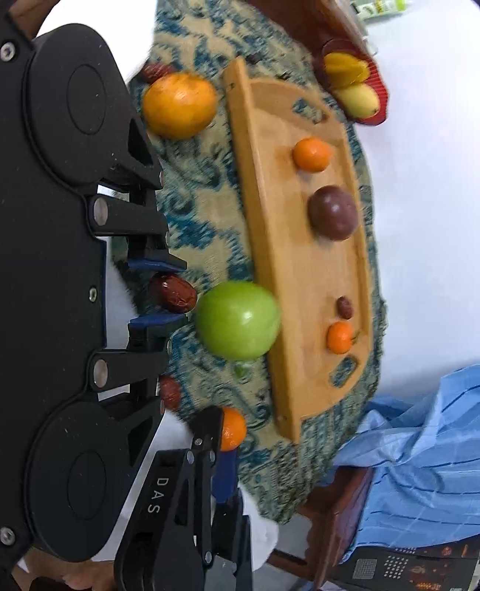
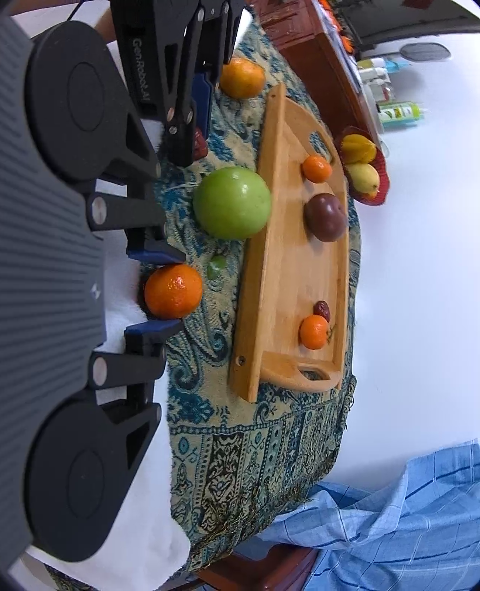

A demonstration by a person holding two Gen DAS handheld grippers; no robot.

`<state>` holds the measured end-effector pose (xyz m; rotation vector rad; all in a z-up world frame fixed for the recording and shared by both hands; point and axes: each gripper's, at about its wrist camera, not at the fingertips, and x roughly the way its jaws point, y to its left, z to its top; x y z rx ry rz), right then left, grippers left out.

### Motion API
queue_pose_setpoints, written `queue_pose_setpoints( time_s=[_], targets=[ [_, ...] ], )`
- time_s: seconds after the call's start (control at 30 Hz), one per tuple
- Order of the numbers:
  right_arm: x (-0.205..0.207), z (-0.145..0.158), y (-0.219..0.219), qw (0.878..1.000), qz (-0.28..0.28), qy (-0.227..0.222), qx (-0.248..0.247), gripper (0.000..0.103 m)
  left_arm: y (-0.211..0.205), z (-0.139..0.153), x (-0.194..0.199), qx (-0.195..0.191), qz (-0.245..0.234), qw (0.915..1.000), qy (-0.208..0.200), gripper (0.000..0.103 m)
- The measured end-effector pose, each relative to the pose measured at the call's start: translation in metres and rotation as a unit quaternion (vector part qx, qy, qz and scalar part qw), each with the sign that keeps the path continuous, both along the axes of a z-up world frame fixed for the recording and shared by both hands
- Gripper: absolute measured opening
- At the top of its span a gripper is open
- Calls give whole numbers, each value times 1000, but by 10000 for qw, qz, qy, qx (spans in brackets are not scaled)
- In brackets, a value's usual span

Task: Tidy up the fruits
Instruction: 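Grasp a red date with the left gripper while the right gripper grasps a tangerine, then carry the date with the left gripper while the right gripper carries the tangerine onto the tray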

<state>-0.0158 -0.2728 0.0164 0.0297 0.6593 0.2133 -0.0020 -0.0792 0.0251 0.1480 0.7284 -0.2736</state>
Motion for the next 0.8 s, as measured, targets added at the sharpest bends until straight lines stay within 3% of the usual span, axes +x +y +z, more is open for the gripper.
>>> queue_pose_setpoints(
  time_s=[0.37, 0.53, 0.8],
  targets=[
    [33, 30, 1, 9976, -371, -487, 315, 36, 27, 28, 41, -222, 504, 9984, -122, 22],
    [57, 39, 3, 9960, -576, -499, 474, 36, 41, 43, 66, -215, 721, 9966, -339, 22],
    [106, 40, 10, 9952, -720, -249, 616, 36, 62, 43, 120, -442, 904, 9949, -103, 22]
  ],
)
